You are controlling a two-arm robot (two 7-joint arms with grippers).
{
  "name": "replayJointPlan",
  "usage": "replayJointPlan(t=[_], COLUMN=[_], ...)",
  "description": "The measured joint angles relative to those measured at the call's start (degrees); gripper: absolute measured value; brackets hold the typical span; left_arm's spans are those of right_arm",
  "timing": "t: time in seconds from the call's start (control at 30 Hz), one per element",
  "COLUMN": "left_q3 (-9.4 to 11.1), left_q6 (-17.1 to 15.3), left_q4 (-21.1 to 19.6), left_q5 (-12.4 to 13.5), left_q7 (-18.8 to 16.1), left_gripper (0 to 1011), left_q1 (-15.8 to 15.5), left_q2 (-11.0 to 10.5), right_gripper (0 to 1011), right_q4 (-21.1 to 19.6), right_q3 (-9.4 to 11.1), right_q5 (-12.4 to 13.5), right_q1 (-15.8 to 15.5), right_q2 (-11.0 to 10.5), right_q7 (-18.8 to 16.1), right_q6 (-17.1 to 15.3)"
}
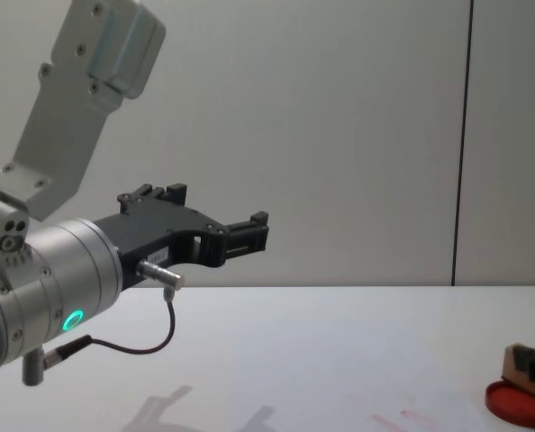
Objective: Use the one hand to pick up the stamp and affix it onto the A4 paper.
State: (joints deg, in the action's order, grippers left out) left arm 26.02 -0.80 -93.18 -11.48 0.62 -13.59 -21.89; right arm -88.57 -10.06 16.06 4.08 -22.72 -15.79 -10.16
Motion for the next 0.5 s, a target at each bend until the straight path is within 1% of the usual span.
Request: replayJointPlan(t=[0.13, 0.2, 0.27, 0.4, 0.43, 0.47, 0.5], left_q3=[0.0, 0.0, 0.0, 0.0, 0.0, 0.0, 0.0], left_q6=[0.0, 0.0, 0.0, 0.0, 0.0, 0.0, 0.0], left_q4=[0.0, 0.0, 0.0, 0.0, 0.0, 0.0, 0.0], left_q5=[0.0, 0.0, 0.0, 0.0, 0.0, 0.0, 0.0], left_q7=[0.0, 0.0, 0.0, 0.0, 0.0, 0.0, 0.0], left_gripper=[993, 993, 993, 993, 993, 993, 993], left_q1=[0.0, 0.0, 0.0, 0.0, 0.0, 0.0, 0.0], left_q2=[0.0, 0.0, 0.0, 0.0, 0.0, 0.0, 0.0], right_gripper=[865, 795, 761, 623, 623, 564, 534], right_q4=[0.7, 1.0, 1.3, 1.8, 1.9, 2.0, 2.1], right_q3=[0.0, 0.0, 0.0, 0.0, 0.0, 0.0, 0.0], right_q5=[-0.1, -0.2, -0.3, -0.4, -0.4, -0.4, -0.5], right_q1=[0.4, 0.6, 0.8, 1.1, 1.1, 1.2, 1.3], right_q2=[0.0, 0.0, 0.0, 0.0, 0.0, 0.1, 0.1], right_q7=[-0.6, -1.0, -1.1, -1.6, -1.7, -1.8, -1.8], right_q6=[-0.4, -0.6, -0.7, -0.9, -0.9, -1.0, -1.0])
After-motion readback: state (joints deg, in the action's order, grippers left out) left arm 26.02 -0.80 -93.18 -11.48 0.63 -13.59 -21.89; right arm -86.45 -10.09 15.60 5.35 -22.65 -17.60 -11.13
